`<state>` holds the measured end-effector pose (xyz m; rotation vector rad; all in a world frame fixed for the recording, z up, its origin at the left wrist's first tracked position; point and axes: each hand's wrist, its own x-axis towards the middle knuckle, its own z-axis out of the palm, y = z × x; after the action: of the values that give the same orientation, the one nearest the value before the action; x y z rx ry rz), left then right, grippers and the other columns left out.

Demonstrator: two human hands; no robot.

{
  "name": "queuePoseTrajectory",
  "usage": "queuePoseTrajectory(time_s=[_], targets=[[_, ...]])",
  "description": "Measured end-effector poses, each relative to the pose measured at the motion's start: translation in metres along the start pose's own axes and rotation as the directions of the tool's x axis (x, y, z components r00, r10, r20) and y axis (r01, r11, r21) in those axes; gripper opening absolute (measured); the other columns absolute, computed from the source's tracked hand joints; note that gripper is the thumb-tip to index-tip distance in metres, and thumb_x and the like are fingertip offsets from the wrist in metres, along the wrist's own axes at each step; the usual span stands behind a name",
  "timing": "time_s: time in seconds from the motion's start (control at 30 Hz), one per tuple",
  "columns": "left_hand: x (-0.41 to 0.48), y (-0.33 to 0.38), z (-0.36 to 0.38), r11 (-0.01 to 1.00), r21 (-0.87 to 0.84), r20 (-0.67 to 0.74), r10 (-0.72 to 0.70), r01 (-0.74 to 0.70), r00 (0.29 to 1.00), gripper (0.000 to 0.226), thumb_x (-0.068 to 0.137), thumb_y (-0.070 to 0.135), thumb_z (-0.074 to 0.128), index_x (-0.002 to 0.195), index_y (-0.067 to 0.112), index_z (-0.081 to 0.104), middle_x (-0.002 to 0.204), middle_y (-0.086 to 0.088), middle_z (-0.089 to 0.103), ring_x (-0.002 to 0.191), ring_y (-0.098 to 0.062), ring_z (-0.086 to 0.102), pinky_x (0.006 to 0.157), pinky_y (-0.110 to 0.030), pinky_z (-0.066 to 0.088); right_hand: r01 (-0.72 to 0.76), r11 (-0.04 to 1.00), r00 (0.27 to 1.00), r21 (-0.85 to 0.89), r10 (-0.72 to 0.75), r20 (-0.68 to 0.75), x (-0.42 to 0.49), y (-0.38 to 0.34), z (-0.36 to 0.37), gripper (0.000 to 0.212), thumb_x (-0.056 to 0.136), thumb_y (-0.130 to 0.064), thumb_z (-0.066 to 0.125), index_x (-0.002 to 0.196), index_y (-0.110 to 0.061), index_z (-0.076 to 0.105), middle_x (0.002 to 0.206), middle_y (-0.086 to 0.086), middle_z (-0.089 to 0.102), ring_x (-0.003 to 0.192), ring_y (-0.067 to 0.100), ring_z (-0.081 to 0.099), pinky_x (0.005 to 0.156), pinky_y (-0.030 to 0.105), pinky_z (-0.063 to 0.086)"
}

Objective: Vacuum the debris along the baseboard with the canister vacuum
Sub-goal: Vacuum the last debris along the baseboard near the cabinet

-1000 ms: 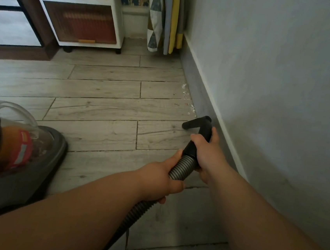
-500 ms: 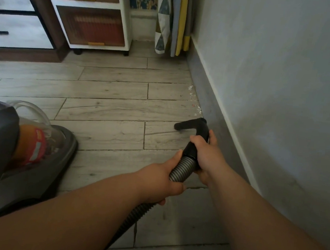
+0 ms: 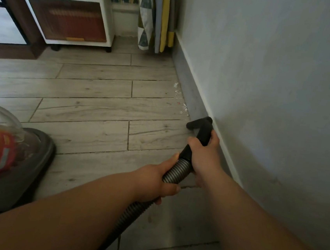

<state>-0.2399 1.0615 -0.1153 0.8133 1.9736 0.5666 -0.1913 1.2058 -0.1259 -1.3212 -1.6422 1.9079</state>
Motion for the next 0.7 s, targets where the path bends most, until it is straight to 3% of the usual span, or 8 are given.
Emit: queuePoseTrajectory(time_s=[0.13, 0.27, 0.4, 0.7], targets=[[0.007, 0.001, -0.004, 1.000, -0.012, -0.001, -0.007, 0.007, 1.000, 0.092, 0.090, 0.040, 0.061, 0.144, 0.053, -0.012, 0.097, 0.005, 0.057, 0.075, -0.014, 0.069, 0.077, -0.029, 0.058, 0.011, 1.000, 1.000, -0.024, -0.011, 0.022, 0.010, -0.003, 0.002, 0.075, 0.092, -0.023, 0.059, 0.149, -0.046, 0.016, 0.112, 0.000, 0.053, 0.092, 0.025, 0.061, 0.084, 0.049, 0.056], [0.016, 0.005, -0.008, 0.999, -0.015, -0.001, -0.029, 0.029, 1.000, 0.093, 0.090, 0.039, 0.061, 0.144, 0.052, -0.014, 0.102, 0.002, 0.058, 0.075, -0.014, 0.067, 0.077, -0.030, 0.058, 0.009, 1.000, 0.999, 0.002, -0.009, 0.032, 0.022, -0.006, 0.005, 0.075, 0.092, -0.021, 0.060, 0.149, -0.045, 0.018, 0.117, 0.001, 0.054, 0.093, 0.025, 0.062, 0.080, 0.047, 0.058], [0.021, 0.006, -0.011, 0.999, -0.036, 0.007, -0.035, 0.036, 0.999, 0.092, 0.091, 0.038, 0.061, 0.144, 0.051, -0.014, 0.094, 0.004, 0.058, 0.073, -0.014, 0.065, 0.077, -0.031, 0.058, 0.002, 1.000, 0.999, 0.022, -0.003, 0.049, 0.029, -0.008, 0.006, 0.075, 0.092, -0.020, 0.061, 0.149, -0.046, 0.019, 0.118, 0.001, 0.054, 0.094, 0.026, 0.062, 0.078, 0.047, 0.058], [0.022, 0.007, -0.016, 0.997, -0.063, -0.009, -0.034, 0.034, 0.999, 0.092, 0.092, 0.035, 0.061, 0.144, 0.052, -0.012, 0.092, 0.006, 0.057, 0.070, -0.013, 0.065, 0.067, -0.025, 0.057, -0.007, 1.000, 0.997, 0.023, 0.005, 0.077, 0.036, -0.010, 0.008, 0.076, 0.092, -0.021, 0.061, 0.149, -0.047, 0.018, 0.105, -0.006, 0.053, 0.093, 0.026, 0.063, 0.077, 0.048, 0.059]])
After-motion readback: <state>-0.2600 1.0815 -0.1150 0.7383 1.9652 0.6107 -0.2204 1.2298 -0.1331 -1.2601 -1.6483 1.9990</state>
